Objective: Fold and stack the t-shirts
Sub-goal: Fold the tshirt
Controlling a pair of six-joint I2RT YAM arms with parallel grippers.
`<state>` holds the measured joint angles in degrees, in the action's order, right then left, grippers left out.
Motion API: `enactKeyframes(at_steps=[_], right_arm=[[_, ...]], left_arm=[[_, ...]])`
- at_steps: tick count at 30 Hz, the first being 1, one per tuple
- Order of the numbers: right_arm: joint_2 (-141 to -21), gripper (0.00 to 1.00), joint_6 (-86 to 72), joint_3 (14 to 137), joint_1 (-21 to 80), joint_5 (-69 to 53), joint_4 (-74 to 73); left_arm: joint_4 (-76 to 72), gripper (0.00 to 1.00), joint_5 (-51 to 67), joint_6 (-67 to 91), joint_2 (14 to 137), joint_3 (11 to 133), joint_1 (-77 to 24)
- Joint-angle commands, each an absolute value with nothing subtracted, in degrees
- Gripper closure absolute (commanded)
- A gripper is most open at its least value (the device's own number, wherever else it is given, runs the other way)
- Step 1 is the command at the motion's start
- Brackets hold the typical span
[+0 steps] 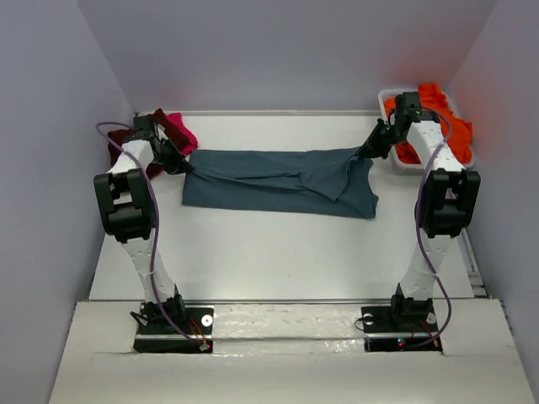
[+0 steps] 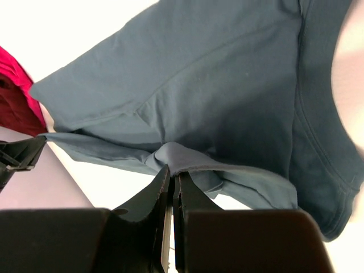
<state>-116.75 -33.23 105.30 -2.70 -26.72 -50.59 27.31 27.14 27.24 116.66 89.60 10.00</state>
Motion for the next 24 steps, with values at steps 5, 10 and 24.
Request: enactKeyframes(at_steps=[5,10,24], right_arm=[[-120.7,0.93,-33.4,113.6,-4.0,-26.7,-52.0],[-123.0,0.93,-33.6,115.9,-4.6,-27.2,-52.4],[-130.0,0.93,-33.5,125.2,-4.6,-28.3,-54.1]], left_arm=[[29.2,0.94,26.8,26.6,117.9,95.4,9.5],[29.8,0.94,26.4,26.6,118.7,96.7,9.5],[30.8,0.94,25.3,27.1,121.7,99.8,9.5]])
